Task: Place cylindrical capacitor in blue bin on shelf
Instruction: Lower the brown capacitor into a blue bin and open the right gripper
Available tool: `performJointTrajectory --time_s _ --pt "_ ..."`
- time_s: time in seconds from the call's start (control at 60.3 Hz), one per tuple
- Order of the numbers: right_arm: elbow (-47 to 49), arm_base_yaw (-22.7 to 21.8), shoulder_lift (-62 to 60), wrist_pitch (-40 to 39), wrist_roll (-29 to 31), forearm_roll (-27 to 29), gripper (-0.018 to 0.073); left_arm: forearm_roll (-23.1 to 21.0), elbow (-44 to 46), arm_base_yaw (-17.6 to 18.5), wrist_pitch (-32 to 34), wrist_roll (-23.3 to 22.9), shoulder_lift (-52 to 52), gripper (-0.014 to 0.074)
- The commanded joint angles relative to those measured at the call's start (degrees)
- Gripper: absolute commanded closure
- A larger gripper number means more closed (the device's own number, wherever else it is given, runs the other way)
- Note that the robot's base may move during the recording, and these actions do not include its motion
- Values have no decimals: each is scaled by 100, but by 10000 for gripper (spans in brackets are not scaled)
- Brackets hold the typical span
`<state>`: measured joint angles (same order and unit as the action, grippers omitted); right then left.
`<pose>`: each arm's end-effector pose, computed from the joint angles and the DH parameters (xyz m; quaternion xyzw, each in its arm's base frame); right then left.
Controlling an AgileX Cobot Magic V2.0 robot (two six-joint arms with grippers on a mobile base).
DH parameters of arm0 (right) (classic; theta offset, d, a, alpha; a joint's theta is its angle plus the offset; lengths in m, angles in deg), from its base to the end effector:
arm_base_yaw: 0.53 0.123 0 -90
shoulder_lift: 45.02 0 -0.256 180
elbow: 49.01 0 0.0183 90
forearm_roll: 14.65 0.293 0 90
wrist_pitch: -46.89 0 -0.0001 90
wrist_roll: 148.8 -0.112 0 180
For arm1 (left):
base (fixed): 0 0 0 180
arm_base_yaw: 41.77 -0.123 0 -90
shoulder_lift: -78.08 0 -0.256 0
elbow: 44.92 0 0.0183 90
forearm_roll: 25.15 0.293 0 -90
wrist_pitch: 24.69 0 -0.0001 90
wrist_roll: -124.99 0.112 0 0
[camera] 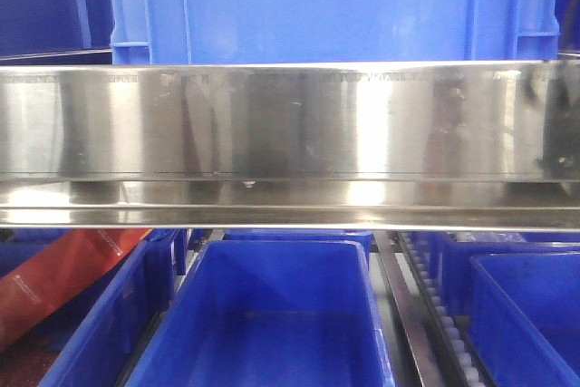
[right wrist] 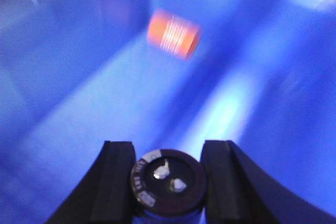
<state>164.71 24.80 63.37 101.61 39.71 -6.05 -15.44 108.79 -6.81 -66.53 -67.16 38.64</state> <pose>0.3961 0.2026 0.3909 -0.2499 0.8663 0.1354 0.4108 0.1451 -0.0860 0.3898 0.1761 0.7846 -0.1594 0.5727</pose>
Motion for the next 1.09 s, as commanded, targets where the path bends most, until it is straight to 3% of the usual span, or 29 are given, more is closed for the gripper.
performJointTrajectory --time_s 0.0,0.066,0.116,0.199,0.282,0.348,0.414,0.514,0.646,0.862,0.945,1.077 --pt "68 6 253 -134 -27 33 721 -53 -9 3 127 -52 30 707" --pt "68 6 401 -134 -27 27 709 -53 -9 3 127 -52 30 707" --pt "68 6 486 -99 -27 27 648 -53 -9 3 127 -52 30 707" --pt "68 6 524 -84 -27 27 426 -53 -9 3 127 -52 30 707" --pt "68 6 524 -84 -52 27 151 -53 -9 3 127 -52 30 707" --pt "68 6 524 -71 -52 27 30 -53 -9 3 127 -52 30 707" --pt "68 6 524 -34 -52 39 -5 -53 -9 3 127 -52 30 707" --pt "68 6 501 -20 -52 54 20 -53 -9 3 127 -52 30 707" --pt "79 -16 281 -77 -52 66 156 -53 -9 3 127 -52 30 707" --pt "79 -204 -427 -117 -52 66 601 -53 -9 3 127 -52 30 707" --pt "53 -351 -765 -73 -52 66 730 -53 -9 3 127 -52 30 707" --pt "-172 -658 -1340 -119 -52 66 720 -53 -9 3 127 -52 30 707"
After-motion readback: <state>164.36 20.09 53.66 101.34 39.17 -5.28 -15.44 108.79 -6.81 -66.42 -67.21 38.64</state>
